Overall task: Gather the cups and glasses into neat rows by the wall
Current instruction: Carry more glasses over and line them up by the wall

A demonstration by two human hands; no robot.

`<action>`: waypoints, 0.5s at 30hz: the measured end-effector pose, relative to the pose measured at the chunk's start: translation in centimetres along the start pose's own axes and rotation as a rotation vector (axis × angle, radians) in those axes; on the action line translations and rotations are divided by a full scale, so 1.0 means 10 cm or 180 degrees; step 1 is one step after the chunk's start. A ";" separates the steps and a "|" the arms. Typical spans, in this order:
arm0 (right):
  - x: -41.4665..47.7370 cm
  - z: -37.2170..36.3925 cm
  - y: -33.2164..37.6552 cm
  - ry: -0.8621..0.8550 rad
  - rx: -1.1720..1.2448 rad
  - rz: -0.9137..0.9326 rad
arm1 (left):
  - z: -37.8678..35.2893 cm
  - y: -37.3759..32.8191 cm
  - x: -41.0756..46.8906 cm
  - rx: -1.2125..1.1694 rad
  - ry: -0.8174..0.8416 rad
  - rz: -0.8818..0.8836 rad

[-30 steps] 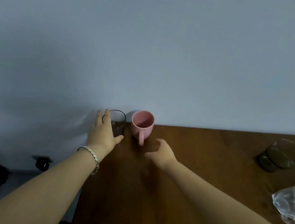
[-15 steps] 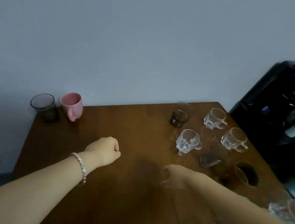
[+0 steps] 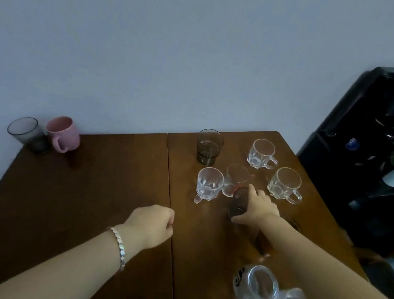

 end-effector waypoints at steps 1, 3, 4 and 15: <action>0.04 -0.03 0.01 -0.0010 0.0072 0.0084 | -0.01 -0.04 0.04 -0.0042 -0.0018 0.0052; 0.08 0.00 0.01 -0.0140 0.0242 0.0236 | -0.03 -0.08 0.15 -0.0139 -0.0065 0.0173; 0.07 0.02 0.02 -0.0148 0.0263 0.0342 | -0.04 -0.10 0.20 -0.0173 -0.0097 0.0240; -0.19 0.35 -0.09 0.0036 0.0704 0.1110 | 0.06 -0.57 1.44 -0.0816 -0.0541 0.0331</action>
Point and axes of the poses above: each hand's wrist, its own x-axis towards the middle knuckle, its own z-axis out of the back of the hand, y = z × x, the point moved 9 cm from there along x, towards the middle knuckle, and after that the axes turned 1 degree about -y, right-handed, at the moved point
